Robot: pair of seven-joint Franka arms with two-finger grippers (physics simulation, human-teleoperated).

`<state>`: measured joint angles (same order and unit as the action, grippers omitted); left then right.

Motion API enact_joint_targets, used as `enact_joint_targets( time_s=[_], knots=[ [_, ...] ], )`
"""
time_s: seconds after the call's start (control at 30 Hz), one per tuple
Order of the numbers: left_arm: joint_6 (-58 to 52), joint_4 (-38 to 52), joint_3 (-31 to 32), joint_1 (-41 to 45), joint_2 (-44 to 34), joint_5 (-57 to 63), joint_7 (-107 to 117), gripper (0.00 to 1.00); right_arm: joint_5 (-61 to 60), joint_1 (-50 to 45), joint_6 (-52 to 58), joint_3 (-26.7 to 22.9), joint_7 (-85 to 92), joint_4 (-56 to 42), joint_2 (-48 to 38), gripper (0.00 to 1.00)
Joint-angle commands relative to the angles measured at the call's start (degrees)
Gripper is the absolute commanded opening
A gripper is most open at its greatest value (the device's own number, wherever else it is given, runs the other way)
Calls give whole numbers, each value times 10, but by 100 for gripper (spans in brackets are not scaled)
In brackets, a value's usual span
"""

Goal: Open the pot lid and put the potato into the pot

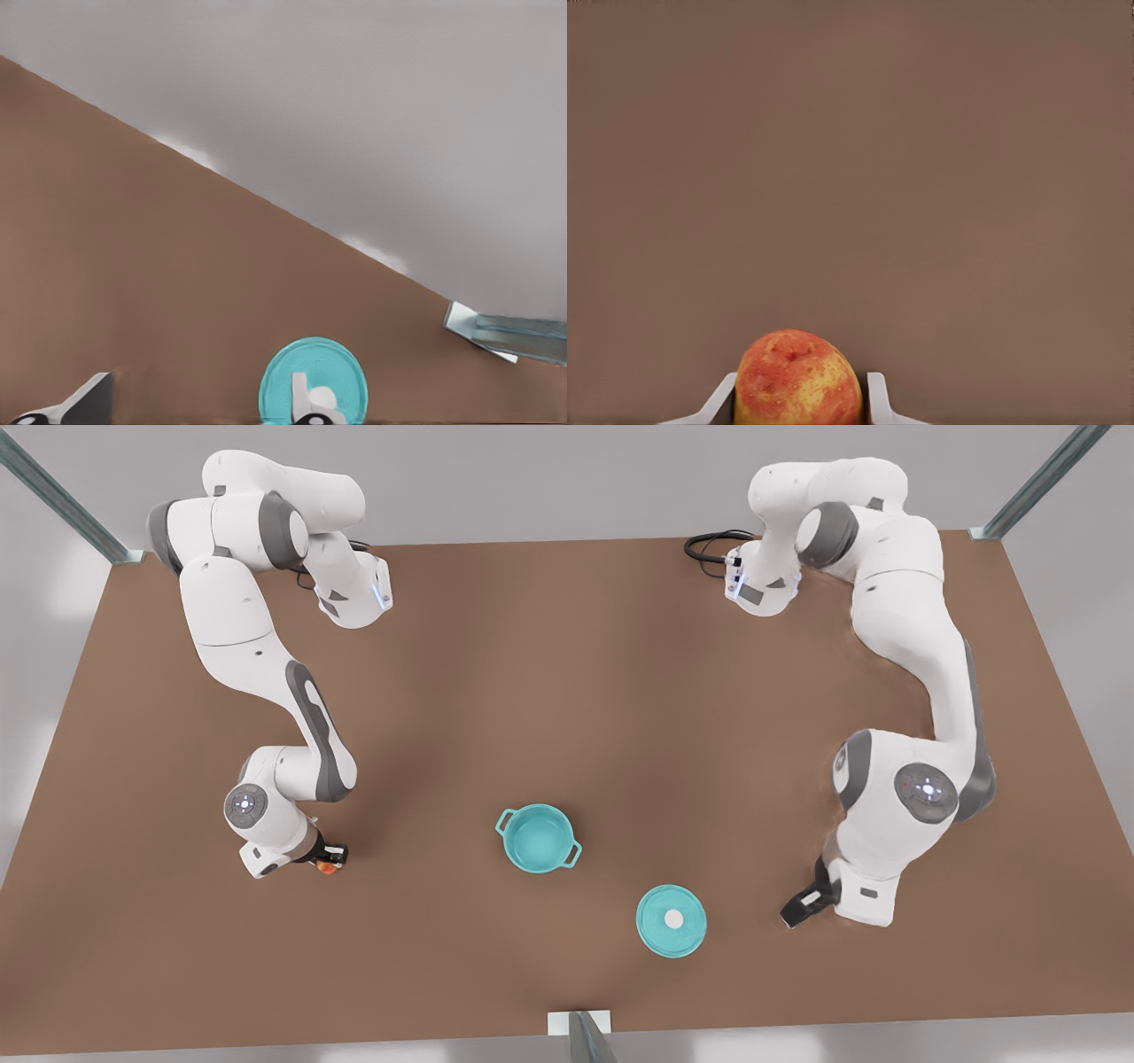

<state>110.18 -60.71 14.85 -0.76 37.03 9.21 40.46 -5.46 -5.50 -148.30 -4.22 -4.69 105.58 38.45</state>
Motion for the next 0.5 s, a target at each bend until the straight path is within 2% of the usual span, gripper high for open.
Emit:
enact_joint_targets(
  time_s=[0.0, 0.03, 0.13, 0.47],
  knots=[
    [-121, -272, 2, -70, -220, -95, -371, 100, -1, 0, 1, 0, -2, 0, -1, 62],
    [-39, -390, 2, -84, -308, -115, -379, 100, -1, 0, 2, 0, -2, 1, -2, 60],
    [-54, -356, 6, -81, -297, -116, -374, 100, -1, 1, 6, 0, -3, 4, -12, 60],
    [-59, -354, 9, -79, -291, -111, -369, 100, -1, 1, 3, 0, -2, 5, -8, 60]
  ],
)
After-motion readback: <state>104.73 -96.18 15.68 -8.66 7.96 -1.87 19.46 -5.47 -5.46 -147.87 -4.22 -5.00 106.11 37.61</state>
